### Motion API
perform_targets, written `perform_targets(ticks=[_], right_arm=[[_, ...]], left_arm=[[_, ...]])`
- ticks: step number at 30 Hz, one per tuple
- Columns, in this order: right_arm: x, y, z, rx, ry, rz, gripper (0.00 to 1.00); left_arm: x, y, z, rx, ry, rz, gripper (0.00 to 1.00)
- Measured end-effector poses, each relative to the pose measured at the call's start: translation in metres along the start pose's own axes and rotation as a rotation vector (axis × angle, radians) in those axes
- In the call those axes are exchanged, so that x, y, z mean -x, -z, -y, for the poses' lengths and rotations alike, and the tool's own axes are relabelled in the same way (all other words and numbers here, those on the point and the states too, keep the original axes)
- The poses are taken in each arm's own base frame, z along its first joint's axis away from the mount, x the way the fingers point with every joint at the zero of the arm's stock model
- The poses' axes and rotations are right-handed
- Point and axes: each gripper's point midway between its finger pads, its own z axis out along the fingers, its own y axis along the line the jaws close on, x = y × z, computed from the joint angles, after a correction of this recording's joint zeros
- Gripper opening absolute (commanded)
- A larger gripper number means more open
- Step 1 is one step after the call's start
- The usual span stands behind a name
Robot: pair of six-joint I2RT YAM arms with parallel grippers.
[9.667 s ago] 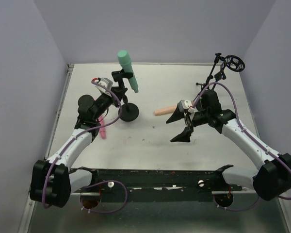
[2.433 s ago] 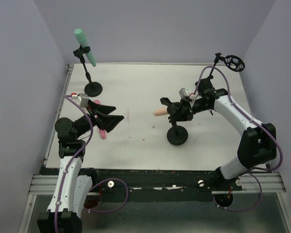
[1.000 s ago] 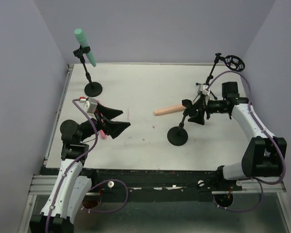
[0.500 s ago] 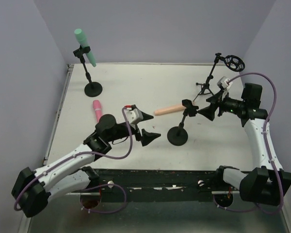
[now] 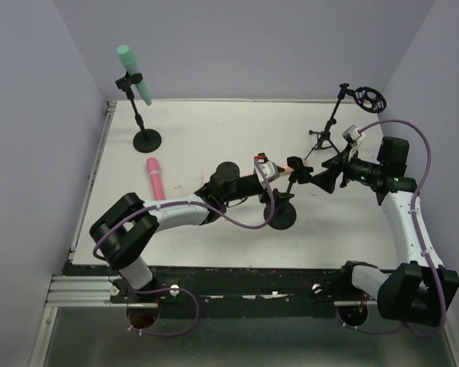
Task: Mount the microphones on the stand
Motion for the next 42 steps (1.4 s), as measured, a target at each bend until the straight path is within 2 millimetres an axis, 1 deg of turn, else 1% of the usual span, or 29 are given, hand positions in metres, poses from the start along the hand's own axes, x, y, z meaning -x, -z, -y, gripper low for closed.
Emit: perform_targets(ticks=[2, 5, 6, 7, 8, 10, 12, 17, 18, 20, 23, 27, 30, 33, 36, 37, 38, 42], right_arm=[[0.001, 0.000, 0.000, 0.000, -0.002, 0.002, 0.93], [0.001, 0.000, 0.000, -0.001, -0.009, 0.003, 0.93], [0.001, 0.000, 0.000, -0.001, -0.011, 0.003, 0.93], [0.001, 0.000, 0.000, -0.001, -0.013, 0.003, 0.93], [0.001, 0.000, 0.000, -0.001, -0.013, 0.003, 0.93], [0.001, 0.000, 0.000, 0.000, -0.013, 0.003, 0.93], [0.001, 0.000, 0.000, 0.000, -0.014, 0.003, 0.93], [0.001, 0.000, 0.000, 0.001, -0.015, 0.003, 0.93], [0.001, 0.000, 0.000, 0.001, -0.015, 0.003, 0.93], [0.000, -0.001, 0.000, 0.002, -0.016, 0.002, 0.93], [0.000, -0.001, 0.000, 0.003, -0.019, 0.001, 0.93], [0.000, -0.001, -0.001, 0.014, -0.019, 0.004, 0.93], [0.000, -0.002, -0.003, 0.028, -0.022, 0.007, 0.93], [0.001, -0.002, -0.004, 0.036, -0.022, 0.009, 0.93], [0.001, -0.002, -0.006, 0.047, -0.016, 0.013, 0.93], [0.001, -0.002, -0.006, 0.049, -0.015, 0.014, 0.93], [0.001, -0.002, -0.006, 0.050, -0.014, 0.014, 0.93], [0.001, -0.002, -0.007, 0.054, -0.010, 0.016, 0.94]], left_arm=[[-0.004, -0.008, 0.002, -0.003, -0.006, 0.011, 0.84], [-0.005, -0.018, 0.012, -0.016, -0.019, 0.041, 0.72], [-0.004, -0.020, 0.013, -0.017, -0.021, 0.047, 0.64], [-0.003, -0.021, 0.015, -0.019, -0.022, 0.057, 0.53], [0.001, -0.022, 0.016, -0.015, -0.025, 0.073, 0.49], [0.006, -0.024, 0.015, -0.002, -0.027, 0.097, 0.47], [0.011, -0.025, 0.013, 0.015, -0.022, 0.118, 0.38], [0.013, -0.024, 0.008, 0.061, -0.004, 0.138, 0.03], [0.012, -0.023, 0.008, 0.070, 0.007, 0.141, 0.00], [0.012, -0.022, 0.009, 0.083, 0.013, 0.149, 0.00], [0.013, -0.013, 0.007, 0.130, 0.032, 0.155, 0.00], [0.011, 0.007, -0.010, 0.270, 0.058, 0.152, 0.00], [0.010, 0.022, -0.028, 0.413, 0.069, 0.151, 0.00], [0.010, 0.031, -0.041, 0.506, 0.073, 0.153, 0.00], [0.010, 0.037, -0.048, 0.560, 0.073, 0.167, 0.00], [0.010, 0.039, -0.049, 0.573, 0.073, 0.173, 0.04], [0.011, 0.040, -0.050, 0.585, 0.074, 0.182, 0.12], [0.011, 0.043, -0.052, 0.598, 0.075, 0.197, 0.39]])
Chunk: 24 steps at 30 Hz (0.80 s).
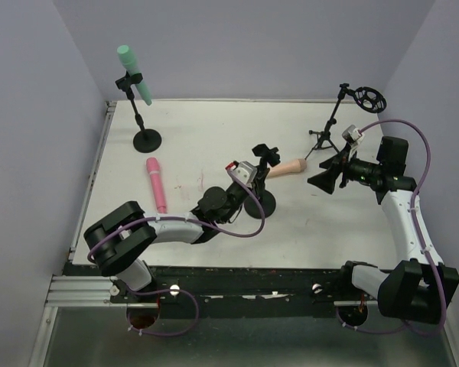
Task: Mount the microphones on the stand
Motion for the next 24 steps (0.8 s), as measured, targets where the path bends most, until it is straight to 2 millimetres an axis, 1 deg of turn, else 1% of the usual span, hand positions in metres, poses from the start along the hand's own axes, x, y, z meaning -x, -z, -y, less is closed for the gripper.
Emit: perform_targets(ticks=[3, 6, 8, 11, 12, 13, 16, 18, 20, 22, 24], right_arm=[[0.000, 0.000, 0.000, 0.003, 0.003, 0.001, 0.93], [0.000, 0.000, -0.001, 0.007, 0.004, 0.002, 0.93], [0.000, 0.000, -0.001, 0.008, 0.005, 0.003, 0.94], [0.000, 0.000, -0.001, 0.010, 0.005, 0.003, 0.94], [0.000, 0.000, -0.001, 0.011, 0.007, 0.003, 0.94], [0.000, 0.000, -0.001, 0.011, 0.007, 0.003, 0.94], [0.000, -0.001, -0.001, 0.012, 0.008, 0.003, 0.94], [0.000, -0.001, -0.001, 0.014, 0.008, 0.003, 0.94], [0.000, -0.001, -0.001, 0.015, 0.007, 0.003, 0.94], [0.000, -0.001, -0.001, 0.016, 0.007, 0.003, 0.94], [0.000, -0.001, -0.002, 0.018, 0.007, 0.004, 0.94]], left_arm=[[0.000, 0.001, 0.000, 0.000, 0.009, 0.006, 0.55], [0.001, 0.006, 0.000, -0.004, 0.020, 0.002, 0.65], [0.005, 0.011, -0.001, -0.006, 0.029, 0.004, 0.73], [0.014, 0.022, -0.001, -0.020, 0.043, 0.011, 0.94], [0.017, 0.027, 0.000, -0.028, 0.049, 0.011, 0.98], [0.020, 0.032, 0.000, -0.036, 0.059, 0.014, 0.98], [0.022, 0.050, -0.005, -0.067, 0.104, -0.011, 0.98], [0.023, 0.059, -0.022, -0.066, 0.161, -0.050, 0.98], [0.025, 0.064, -0.056, -0.013, 0.224, -0.101, 0.99], [0.025, 0.072, -0.097, 0.080, 0.299, -0.170, 0.98], [0.024, 0.083, -0.125, 0.164, 0.352, -0.231, 0.98]])
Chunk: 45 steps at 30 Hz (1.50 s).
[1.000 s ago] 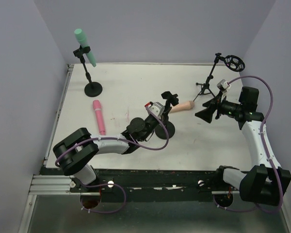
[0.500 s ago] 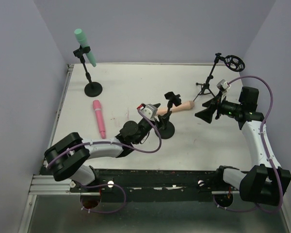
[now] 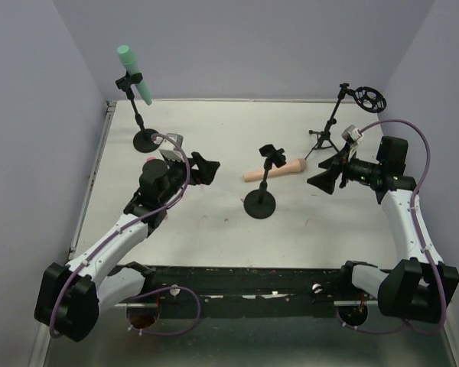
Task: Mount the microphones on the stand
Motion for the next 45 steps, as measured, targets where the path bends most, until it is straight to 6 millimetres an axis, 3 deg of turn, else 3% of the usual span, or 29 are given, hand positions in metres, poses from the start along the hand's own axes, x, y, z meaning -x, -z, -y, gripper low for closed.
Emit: perform_targets(ticks=[6, 10, 17, 20, 21, 23, 27, 36, 45], right_arm=[[0.000, 0.000, -0.001, 0.003, 0.000, 0.001, 0.94], [0.000, 0.000, -0.001, 0.003, 0.000, 0.001, 0.94], [0.001, 0.000, -0.002, 0.011, 0.000, 0.004, 0.94], [0.001, 0.000, -0.003, 0.016, 0.000, 0.006, 0.94], [0.001, 0.000, -0.003, 0.017, 0.001, 0.007, 0.94], [0.001, 0.000, -0.003, 0.018, 0.001, 0.008, 0.94], [0.002, 0.000, -0.004, 0.023, 0.000, 0.009, 0.94], [0.002, 0.000, -0.004, 0.024, 0.000, 0.009, 0.94], [0.002, 0.001, -0.006, 0.024, 0.001, 0.010, 0.94]], left_arm=[[0.008, 0.018, -0.063, 0.316, 0.091, -0.153, 0.98], [0.002, 0.029, -0.104, 0.547, 0.102, -0.227, 0.95], [-0.054, 0.063, -0.181, 0.919, 0.204, -0.374, 0.91], [-0.080, 0.077, -0.201, 1.039, 0.244, -0.446, 0.88], [-0.089, 0.082, -0.206, 1.075, 0.259, -0.472, 0.86], [-0.097, 0.086, -0.210, 1.103, 0.272, -0.490, 0.72], [-0.103, 0.088, -0.214, 1.133, 0.291, -0.499, 0.66], [-0.108, 0.095, -0.222, 1.183, 0.321, -0.530, 0.67], [-0.101, 0.078, -0.227, 1.220, 0.322, -0.615, 0.65]])
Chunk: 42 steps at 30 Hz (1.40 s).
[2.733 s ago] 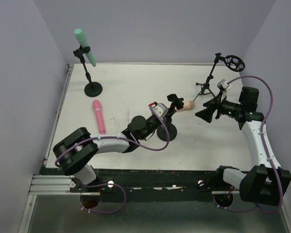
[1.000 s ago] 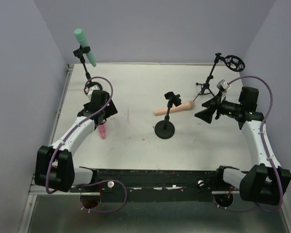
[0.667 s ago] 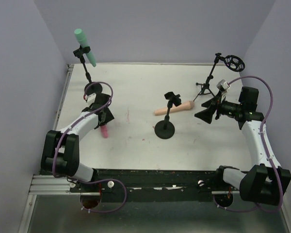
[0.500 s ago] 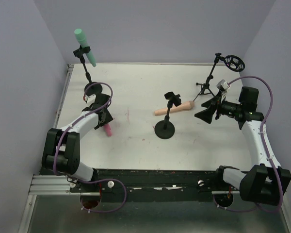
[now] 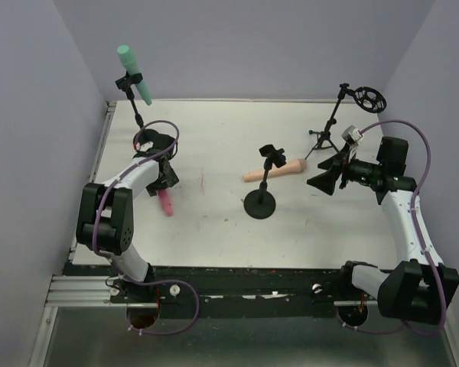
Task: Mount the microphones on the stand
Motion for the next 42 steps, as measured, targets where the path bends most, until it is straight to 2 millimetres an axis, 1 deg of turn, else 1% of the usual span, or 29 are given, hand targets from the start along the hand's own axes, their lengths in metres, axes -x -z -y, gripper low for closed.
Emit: perform_targets(ticks=[2, 4, 5, 7, 8, 9, 12, 13, 17, 21, 23, 26, 28, 30, 32, 33, 34, 35, 37, 38, 40, 42], right_arm=[[0.000, 0.000, -0.001, 0.001, -0.001, -0.001, 0.94], [-0.001, 0.000, -0.001, 0.001, -0.004, -0.002, 0.94], [-0.001, 0.000, -0.001, 0.002, -0.006, -0.003, 0.94], [-0.001, 0.001, -0.002, 0.004, -0.007, -0.004, 0.94], [-0.001, 0.001, -0.003, 0.005, -0.006, -0.003, 0.94], [-0.001, 0.001, -0.003, 0.007, -0.002, -0.002, 0.94], [0.000, 0.001, -0.004, 0.009, 0.007, -0.001, 0.94], [0.000, 0.001, -0.004, 0.009, 0.009, 0.000, 0.94], [0.000, 0.002, -0.005, 0.012, 0.012, 0.000, 0.94], [0.000, 0.002, -0.006, 0.015, 0.015, 0.000, 0.94], [0.000, 0.002, -0.006, 0.016, 0.014, 0.000, 0.94], [-0.001, 0.002, -0.006, 0.016, 0.011, -0.001, 0.94], [-0.001, 0.002, -0.007, 0.017, 0.010, -0.002, 0.94], [-0.001, 0.002, -0.007, 0.017, 0.008, -0.002, 0.94], [-0.001, 0.002, -0.007, 0.017, 0.007, -0.003, 0.94], [-0.001, 0.002, -0.007, 0.017, 0.005, -0.004, 0.94], [-0.002, 0.002, -0.007, 0.018, 0.004, -0.004, 0.94], [-0.002, 0.002, -0.007, 0.018, 0.003, -0.005, 0.94], [-0.002, 0.002, -0.007, 0.017, 0.003, -0.005, 0.94], [-0.002, 0.002, -0.007, 0.018, 0.002, -0.005, 0.94], [-0.002, 0.002, -0.007, 0.018, 0.002, -0.005, 0.94], [-0.002, 0.002, -0.007, 0.018, 0.002, -0.005, 0.94]], left_arm=[[-0.003, -0.001, -0.001, 0.009, -0.007, -0.015, 0.65], [-0.007, 0.000, -0.004, 0.020, -0.016, -0.033, 0.61], [-0.008, 0.000, -0.005, 0.020, -0.020, -0.037, 0.49], [-0.010, 0.000, -0.005, 0.015, -0.031, -0.050, 0.41], [-0.012, 0.001, -0.004, 0.010, -0.037, -0.058, 0.35], [-0.013, 0.001, -0.003, 0.002, -0.045, -0.063, 0.34], [-0.015, 0.002, -0.001, -0.017, -0.059, -0.071, 0.29], [-0.015, 0.002, 0.000, -0.030, -0.064, -0.073, 0.28], [-0.022, 0.005, 0.006, -0.092, -0.086, -0.083, 0.28], [-0.040, 0.015, 0.016, -0.171, -0.137, -0.104, 0.28], [-0.053, 0.022, 0.026, -0.213, -0.178, -0.120, 0.29], [-0.082, 0.037, 0.049, -0.293, -0.271, -0.153, 0.32], [-0.100, 0.047, 0.062, -0.336, -0.331, -0.171, 0.35], [-0.115, 0.055, 0.069, -0.367, -0.375, -0.190, 0.40], [-0.120, 0.057, 0.073, -0.384, -0.390, -0.196, 0.49], [-0.120, 0.056, 0.073, -0.389, -0.391, -0.196, 0.55], [-0.120, 0.056, 0.073, -0.393, -0.391, -0.195, 0.57], [-0.120, 0.055, 0.073, -0.396, -0.392, -0.193, 0.61], [-0.124, 0.050, 0.069, -0.388, -0.404, -0.201, 0.63], [-0.127, 0.048, 0.067, -0.383, -0.410, -0.208, 0.66], [-0.131, 0.045, 0.065, -0.376, -0.423, -0.224, 0.66], [-0.130, 0.045, 0.068, -0.387, -0.428, -0.219, 0.65]])
